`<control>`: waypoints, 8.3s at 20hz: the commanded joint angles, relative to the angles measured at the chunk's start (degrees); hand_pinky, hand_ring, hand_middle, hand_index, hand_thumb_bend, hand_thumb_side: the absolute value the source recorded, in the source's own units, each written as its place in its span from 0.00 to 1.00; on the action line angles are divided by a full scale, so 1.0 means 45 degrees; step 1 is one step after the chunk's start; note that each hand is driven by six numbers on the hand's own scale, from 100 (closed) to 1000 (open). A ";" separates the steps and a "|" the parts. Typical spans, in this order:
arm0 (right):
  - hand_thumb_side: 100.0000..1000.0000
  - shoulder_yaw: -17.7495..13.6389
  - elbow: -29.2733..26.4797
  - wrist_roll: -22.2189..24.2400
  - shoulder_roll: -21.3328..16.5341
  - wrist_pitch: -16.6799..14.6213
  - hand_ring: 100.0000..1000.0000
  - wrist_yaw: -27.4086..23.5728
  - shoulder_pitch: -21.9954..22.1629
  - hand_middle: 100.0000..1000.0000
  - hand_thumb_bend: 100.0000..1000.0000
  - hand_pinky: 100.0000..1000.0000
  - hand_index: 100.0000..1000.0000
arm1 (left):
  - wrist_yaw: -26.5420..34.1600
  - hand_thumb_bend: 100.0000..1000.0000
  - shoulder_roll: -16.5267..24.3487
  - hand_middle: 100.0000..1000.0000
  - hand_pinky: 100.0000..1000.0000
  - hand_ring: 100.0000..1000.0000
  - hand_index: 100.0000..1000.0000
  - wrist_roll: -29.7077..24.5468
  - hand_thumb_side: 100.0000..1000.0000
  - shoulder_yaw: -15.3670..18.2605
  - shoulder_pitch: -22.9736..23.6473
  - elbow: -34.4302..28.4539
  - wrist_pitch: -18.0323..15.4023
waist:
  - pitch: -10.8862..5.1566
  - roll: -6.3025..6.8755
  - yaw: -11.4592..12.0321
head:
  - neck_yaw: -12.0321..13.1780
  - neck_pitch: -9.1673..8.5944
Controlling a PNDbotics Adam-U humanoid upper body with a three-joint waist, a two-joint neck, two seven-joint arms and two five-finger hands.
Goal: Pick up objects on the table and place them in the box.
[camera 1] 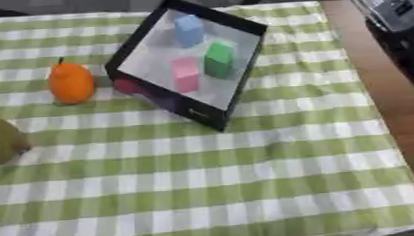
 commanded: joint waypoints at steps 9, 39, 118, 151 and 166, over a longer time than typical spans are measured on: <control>0.21 -0.2596 -0.2610 -0.2215 -0.0872 0.0930 0.77 -0.2644 0.2481 0.67 0.21 0.94 0.76 | -0.0073 0.42 0.6451 0.78 0.87 0.84 0.85 -0.3699 0.59 -0.1328 -0.1010 0.0772 0.2365 | -0.0540 0.0407 -0.0290 | 0.0453 -0.0029; 0.24 -0.2779 -0.2597 -0.2306 -0.0240 0.1155 0.75 -0.2466 0.3526 0.65 0.21 0.94 0.75 | -0.0365 0.56 0.9003 0.78 0.87 0.82 0.83 -1.1216 0.00 -0.5076 -0.3695 0.0886 0.2353 | -0.0753 0.0408 -0.0618 | 0.1610 -0.0029; 0.27 -0.2577 -0.1708 -0.1893 0.0827 0.1459 0.74 -0.2500 0.2640 0.64 0.17 0.94 0.74 | -0.6259 0.18 0.1752 0.45 0.63 0.51 0.49 -0.9410 0.00 -0.6889 -1.2751 0.7038 0.0474 | -0.0493 0.0335 -0.1801 | 0.2415 -0.0029; 0.18 -0.2252 -0.1688 -0.1609 0.1676 0.1688 0.74 -0.2585 0.0769 0.64 0.36 0.94 0.74 | -1.3695 0.75 -0.3307 0.77 0.85 0.80 0.86 -0.7854 0.28 -0.4878 -1.3133 1.1426 -0.1958 | 0.0056 0.0433 -0.3129 | 0.3436 -0.0029; 0.18 -0.2365 -0.1568 -0.1763 0.1447 0.1669 0.74 -0.2639 0.1164 0.64 0.37 0.94 0.74 | -0.9698 0.58 -0.1239 0.77 0.93 0.81 0.85 -1.2056 0.29 -0.3148 -1.3537 1.1967 0.0485 | -0.0281 0.0493 -0.2672 | 0.3010 -0.0029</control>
